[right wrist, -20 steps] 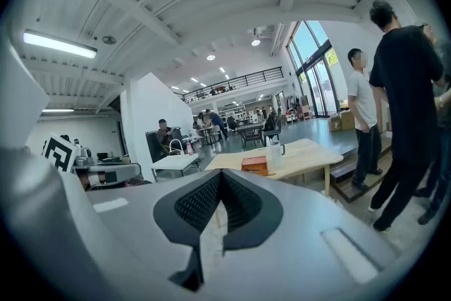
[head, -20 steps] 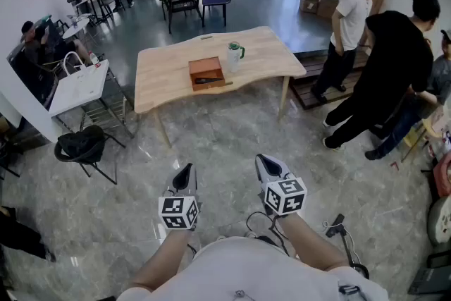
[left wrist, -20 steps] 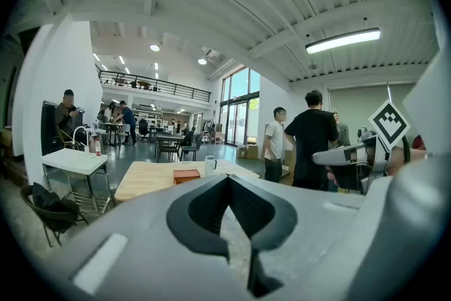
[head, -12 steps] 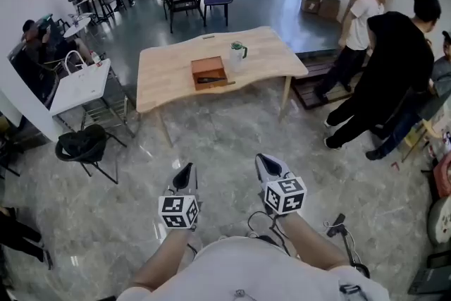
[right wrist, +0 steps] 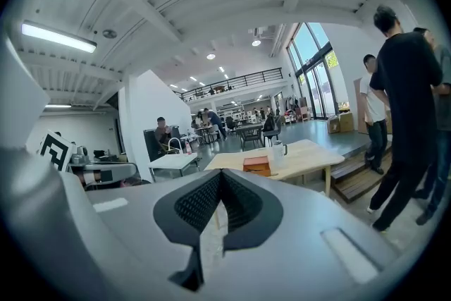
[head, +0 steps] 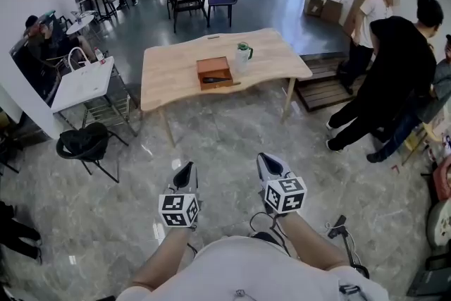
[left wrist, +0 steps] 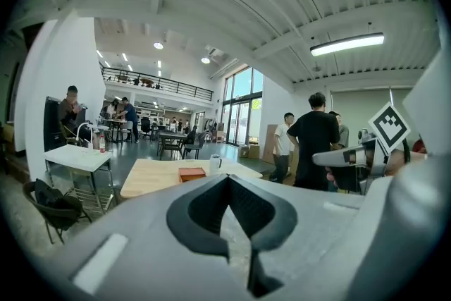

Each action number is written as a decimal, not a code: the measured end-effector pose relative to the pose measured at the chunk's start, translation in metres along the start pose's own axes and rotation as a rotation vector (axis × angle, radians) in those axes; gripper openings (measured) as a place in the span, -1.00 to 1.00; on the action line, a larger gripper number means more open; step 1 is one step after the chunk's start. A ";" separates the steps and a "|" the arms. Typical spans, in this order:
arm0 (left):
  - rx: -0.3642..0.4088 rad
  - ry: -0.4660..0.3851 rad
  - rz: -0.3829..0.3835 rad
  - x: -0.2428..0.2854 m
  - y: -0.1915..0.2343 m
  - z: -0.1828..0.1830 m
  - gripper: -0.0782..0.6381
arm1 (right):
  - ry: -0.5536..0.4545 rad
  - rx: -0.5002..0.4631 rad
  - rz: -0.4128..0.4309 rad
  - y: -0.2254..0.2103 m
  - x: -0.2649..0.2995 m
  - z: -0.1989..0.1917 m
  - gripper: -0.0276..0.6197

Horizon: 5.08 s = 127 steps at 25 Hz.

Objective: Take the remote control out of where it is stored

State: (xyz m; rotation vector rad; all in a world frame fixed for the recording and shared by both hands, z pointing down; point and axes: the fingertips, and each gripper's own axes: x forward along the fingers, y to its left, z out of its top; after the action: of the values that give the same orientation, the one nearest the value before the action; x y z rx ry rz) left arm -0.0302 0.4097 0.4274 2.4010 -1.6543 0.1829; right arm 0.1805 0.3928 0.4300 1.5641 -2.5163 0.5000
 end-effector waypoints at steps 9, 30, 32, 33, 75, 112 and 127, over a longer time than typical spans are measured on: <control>-0.007 0.001 -0.006 0.000 0.019 0.003 -0.78 | 0.012 0.004 0.003 0.021 0.020 -0.003 -0.83; -0.002 0.016 0.062 0.189 0.095 0.050 -0.78 | 0.010 0.020 0.091 -0.057 0.225 0.070 -0.83; -0.008 0.015 0.079 0.216 0.106 0.059 -0.78 | 0.009 0.021 0.102 -0.071 0.252 0.083 -0.83; -0.011 0.016 0.087 0.229 0.111 0.062 -0.78 | 0.012 0.024 0.106 -0.079 0.265 0.089 -0.83; -0.069 0.119 -0.003 0.614 0.380 0.109 -0.78 | 0.212 0.020 0.142 -0.148 0.721 0.161 -0.83; -0.370 0.511 0.176 0.678 0.451 -0.109 -0.78 | 1.247 -0.799 0.315 -0.261 0.847 -0.183 0.05; -0.394 0.508 0.218 0.659 0.450 -0.119 -0.78 | 1.266 -0.910 0.423 -0.252 0.838 -0.188 -0.14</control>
State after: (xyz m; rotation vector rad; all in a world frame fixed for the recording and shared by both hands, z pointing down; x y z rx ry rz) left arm -0.2111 -0.3119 0.7404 1.7068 -1.5285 0.4189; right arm 0.0161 -0.3516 0.8983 0.1762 -1.5691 0.1816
